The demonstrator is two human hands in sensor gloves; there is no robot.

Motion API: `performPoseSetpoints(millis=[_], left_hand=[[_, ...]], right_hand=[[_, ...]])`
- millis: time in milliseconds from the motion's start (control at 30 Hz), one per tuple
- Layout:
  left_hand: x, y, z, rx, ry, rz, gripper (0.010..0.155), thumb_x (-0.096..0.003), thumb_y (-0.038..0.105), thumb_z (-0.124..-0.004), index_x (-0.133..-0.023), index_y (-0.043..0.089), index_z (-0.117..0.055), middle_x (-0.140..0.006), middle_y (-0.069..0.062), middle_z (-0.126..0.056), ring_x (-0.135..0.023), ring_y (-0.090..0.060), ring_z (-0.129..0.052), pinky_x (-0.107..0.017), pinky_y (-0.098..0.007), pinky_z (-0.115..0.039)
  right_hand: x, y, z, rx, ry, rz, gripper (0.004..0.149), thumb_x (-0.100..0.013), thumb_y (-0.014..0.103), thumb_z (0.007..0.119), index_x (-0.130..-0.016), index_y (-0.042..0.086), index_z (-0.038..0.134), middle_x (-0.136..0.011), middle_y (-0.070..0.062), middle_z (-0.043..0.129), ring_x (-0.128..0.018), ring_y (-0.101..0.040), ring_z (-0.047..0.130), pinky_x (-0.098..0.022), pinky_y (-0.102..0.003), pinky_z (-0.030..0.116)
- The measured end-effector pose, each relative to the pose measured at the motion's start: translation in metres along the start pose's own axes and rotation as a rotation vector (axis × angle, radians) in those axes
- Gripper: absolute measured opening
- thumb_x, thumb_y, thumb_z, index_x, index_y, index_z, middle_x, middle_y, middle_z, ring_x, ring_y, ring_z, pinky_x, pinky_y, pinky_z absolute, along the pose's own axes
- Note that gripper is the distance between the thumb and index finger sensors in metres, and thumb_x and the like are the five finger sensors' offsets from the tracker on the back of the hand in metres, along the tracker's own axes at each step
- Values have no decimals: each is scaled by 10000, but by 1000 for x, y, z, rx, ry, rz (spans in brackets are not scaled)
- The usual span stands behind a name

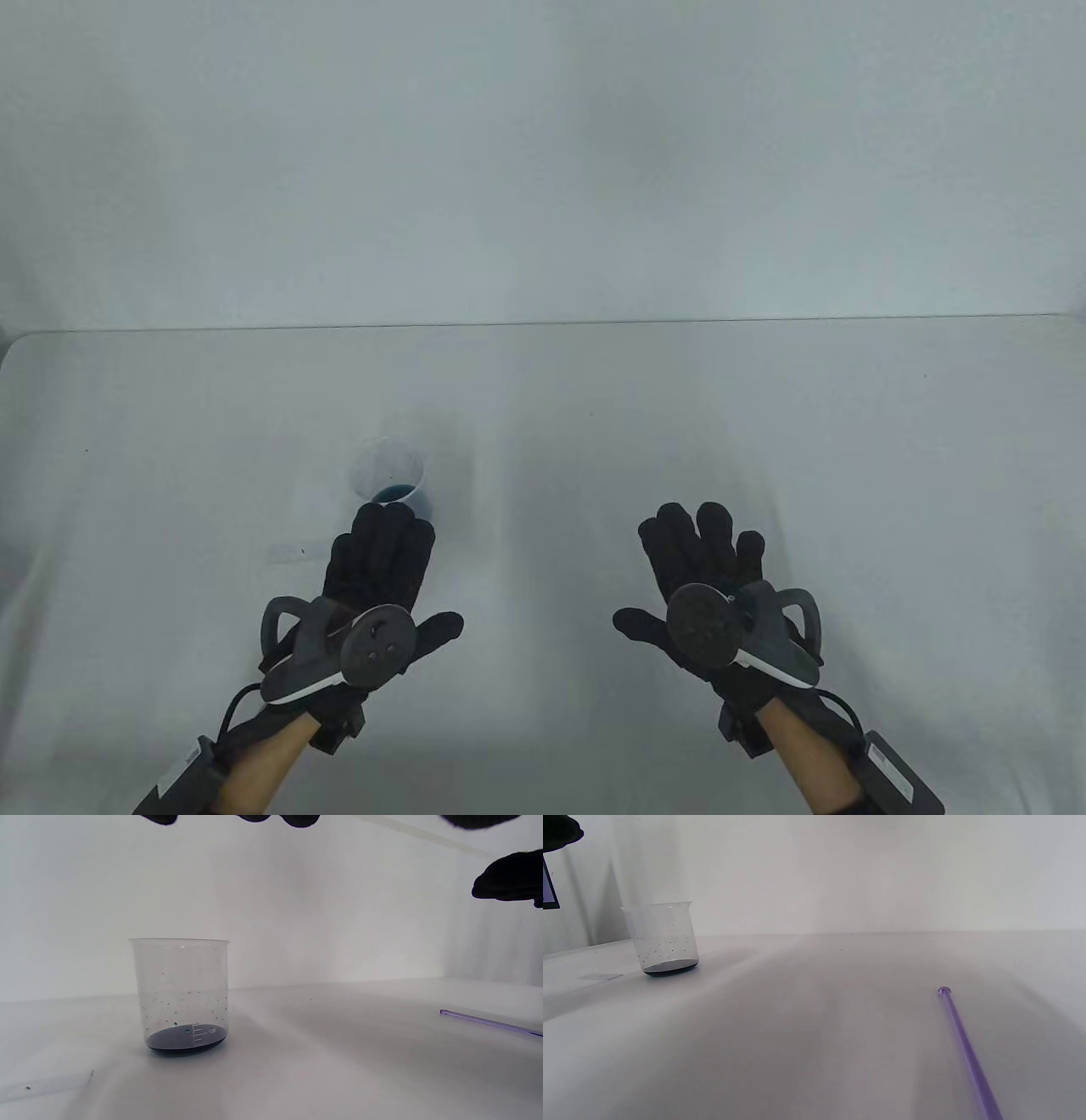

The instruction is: Dip glass rod into dye solution and streak across glass slide

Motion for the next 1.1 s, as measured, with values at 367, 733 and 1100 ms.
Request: performPoseSetpoints(millis=[367, 733, 1100], left_hand=[[1, 0, -1, 25, -3, -9, 946, -508, 670, -531, -1183, 82, -226, -1225, -259, -179, -1118, -540, -193, -792, -637, -356], [0, 1, -3, 43, -16, -15, 940, -509, 669, -533, -1184, 87, -233, -1229, -255, -190, -1122, -539, -206, -794, -635, -366], [-3, -61, 35, -33, 4, 104, 867, -512, 636, -611, -1178, 133, -375, -1238, -202, -389, -1129, -460, -495, -787, -585, -547]], right_hand=[[-2, -6, 3, 9, 16, 30, 933, -427, 772, 425, -1143, 217, 205, -1264, -69, 210, -1137, -489, 219, -752, -718, 272], [-2, -7, 3, 16, 18, 37, 933, -427, 772, 430, -1143, 215, 212, -1264, -68, 222, -1138, -489, 229, -751, -718, 277], [-2, -7, 1, 10, 9, 41, 930, -430, 771, 431, -1144, 213, 219, -1263, -70, 230, -1138, -489, 238, -751, -717, 283]])
Point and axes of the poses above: the tracker on the back of each hand, its own y axis roughly to the thumb side, its own x axis roughly from the fingertips to the wrist, z = x × y, the point moved 4 cm from there along -x, roughly from the wrist to the fingertips
